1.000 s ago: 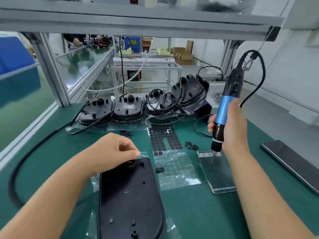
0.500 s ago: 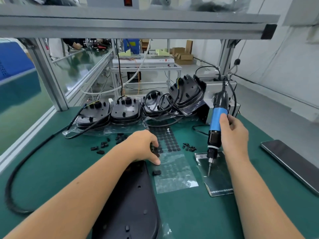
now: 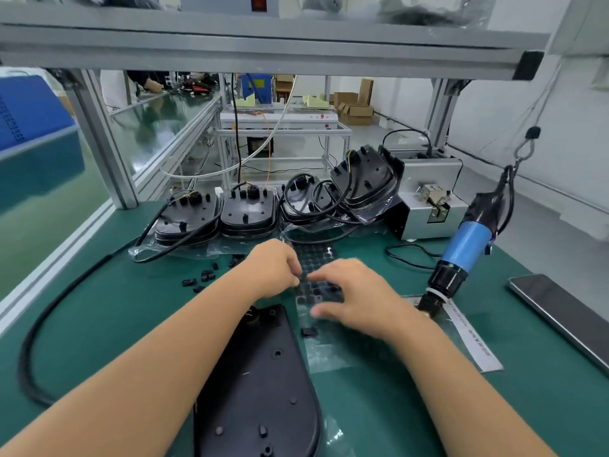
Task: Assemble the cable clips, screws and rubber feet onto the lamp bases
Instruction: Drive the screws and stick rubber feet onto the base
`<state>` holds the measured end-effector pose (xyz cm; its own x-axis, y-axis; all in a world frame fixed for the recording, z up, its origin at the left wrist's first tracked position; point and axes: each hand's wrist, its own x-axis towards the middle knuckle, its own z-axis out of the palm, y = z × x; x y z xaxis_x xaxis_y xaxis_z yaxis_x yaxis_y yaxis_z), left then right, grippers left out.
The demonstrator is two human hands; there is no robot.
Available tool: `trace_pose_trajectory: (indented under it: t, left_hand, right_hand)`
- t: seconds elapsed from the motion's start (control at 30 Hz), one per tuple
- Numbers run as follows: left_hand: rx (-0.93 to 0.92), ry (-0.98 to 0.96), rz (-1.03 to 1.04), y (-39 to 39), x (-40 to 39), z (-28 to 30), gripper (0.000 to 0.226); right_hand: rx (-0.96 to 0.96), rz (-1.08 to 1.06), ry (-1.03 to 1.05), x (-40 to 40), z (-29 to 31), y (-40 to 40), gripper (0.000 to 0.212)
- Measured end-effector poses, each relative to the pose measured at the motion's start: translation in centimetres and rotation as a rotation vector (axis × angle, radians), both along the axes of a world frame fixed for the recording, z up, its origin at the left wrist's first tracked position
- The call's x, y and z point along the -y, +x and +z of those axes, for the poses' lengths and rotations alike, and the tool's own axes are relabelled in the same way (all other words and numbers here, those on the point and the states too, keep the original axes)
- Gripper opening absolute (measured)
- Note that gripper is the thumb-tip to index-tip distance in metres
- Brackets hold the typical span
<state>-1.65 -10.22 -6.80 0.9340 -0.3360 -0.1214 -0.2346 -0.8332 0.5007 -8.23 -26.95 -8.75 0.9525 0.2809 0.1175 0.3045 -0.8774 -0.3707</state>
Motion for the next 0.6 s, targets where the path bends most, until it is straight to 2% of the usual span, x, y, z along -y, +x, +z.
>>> trace_pose_trajectory:
  t: [0.07, 0.13, 0.2, 0.27, 0.33, 0.4, 0.6]
  left_hand:
    - [-0.193, -0.282, 0.179, -0.4, -0.3, 0.1, 0.007]
    - [-0.466, -0.552, 0.336, -0.8, -0.5, 0.1, 0.01]
    - [-0.596, -0.686, 0.429, -0.5, -0.6, -0.1, 0.022]
    - [-0.632, -0.763, 0.489, -0.1, -0.7, -0.3, 0.026]
    - [-0.671, -0.76, 0.478, 0.0, -0.6, -0.4, 0.02]
    - [-0.714, -0.662, 0.396, -0.1, -0.6, -0.4, 0.009]
    - [-0.681, -0.405, 0.24, 0.2, -0.7, -0.8, 0.011]
  right_hand:
    - [-0.084, -0.015, -0.088, -0.5, -0.7, 0.7, 0.072]
    - [-0.091, -0.038, -0.04, -0.5, -1.0, 1.1, 0.075]
    - [-0.083, -0.039, -0.013, -0.4, -1.2, 1.4, 0.073]
    - [-0.085, -0.042, 0.009, -0.5, -1.4, 1.5, 0.07]
    - [-0.078, -0.063, 0.042, -0.5, -1.6, 1.6, 0.067]
    - [-0.049, -0.079, 0.081, -0.6, -1.8, 1.7, 0.059]
    - [0.031, -0.15, 0.162, -0.3, -2.2, 1.7, 0.031]
